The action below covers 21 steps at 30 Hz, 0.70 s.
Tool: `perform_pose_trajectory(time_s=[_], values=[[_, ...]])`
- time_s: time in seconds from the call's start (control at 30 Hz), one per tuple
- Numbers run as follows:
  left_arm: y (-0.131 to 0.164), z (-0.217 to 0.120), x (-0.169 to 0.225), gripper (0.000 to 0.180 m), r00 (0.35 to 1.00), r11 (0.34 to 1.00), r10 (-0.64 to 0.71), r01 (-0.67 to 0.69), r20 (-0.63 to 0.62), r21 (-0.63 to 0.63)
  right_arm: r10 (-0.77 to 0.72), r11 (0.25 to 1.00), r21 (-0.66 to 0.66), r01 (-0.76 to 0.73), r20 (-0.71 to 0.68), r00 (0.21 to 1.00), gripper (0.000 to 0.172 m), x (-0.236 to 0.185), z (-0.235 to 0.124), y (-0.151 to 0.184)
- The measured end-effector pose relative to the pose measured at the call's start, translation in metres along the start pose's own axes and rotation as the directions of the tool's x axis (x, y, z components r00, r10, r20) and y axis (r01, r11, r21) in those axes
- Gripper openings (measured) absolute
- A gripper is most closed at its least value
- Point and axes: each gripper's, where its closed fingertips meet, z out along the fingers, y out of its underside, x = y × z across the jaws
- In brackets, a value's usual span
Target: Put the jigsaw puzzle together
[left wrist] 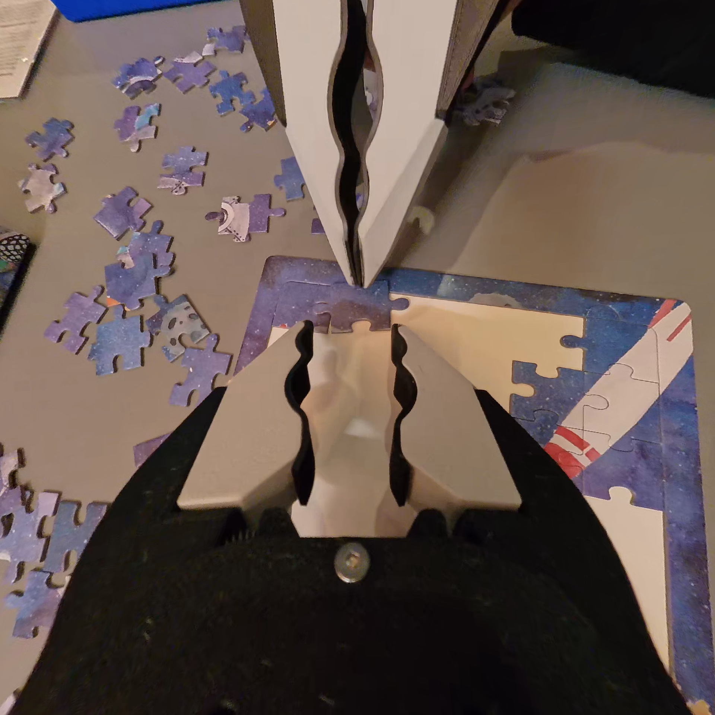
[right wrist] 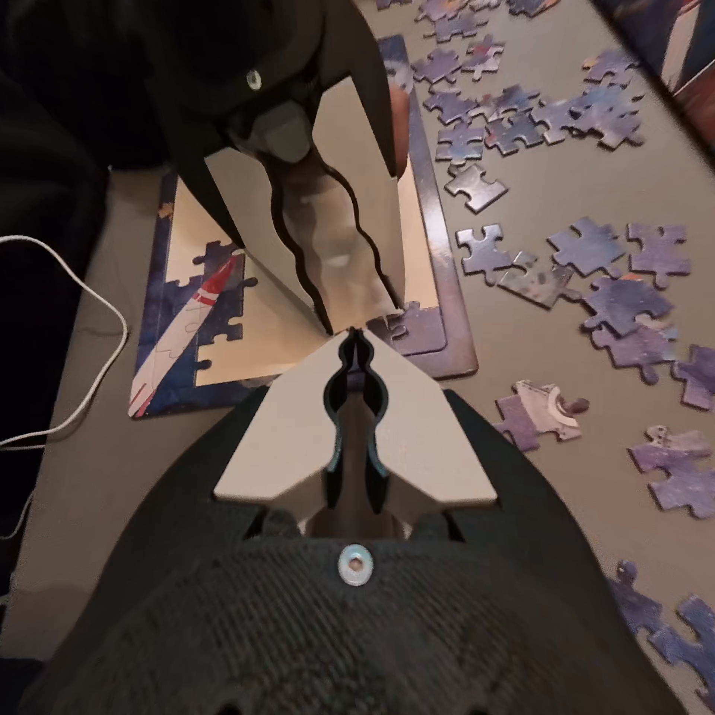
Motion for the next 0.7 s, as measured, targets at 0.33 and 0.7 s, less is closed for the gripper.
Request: perform_pose_trajectory(time_s=[0.33, 0.7], values=[[0.001, 0.001, -0.003, 0.042, 1.0, 1.0, -0.006, 0.006, 0.022, -0.009, 0.008, 0.996, -0.087, -0.006, 0.024, 1.0, 0.002, -0.004, 0.008, 0.017], [-0.001, -0.002, 0.0, 0.037, 1.0, 1.0, -0.002, 0.002, 0.003, 0.012, 0.024, 0.996, -0.088, -0.025, -0.018, 1.0, 0.004, 0.004, 0.003, 0.018]])
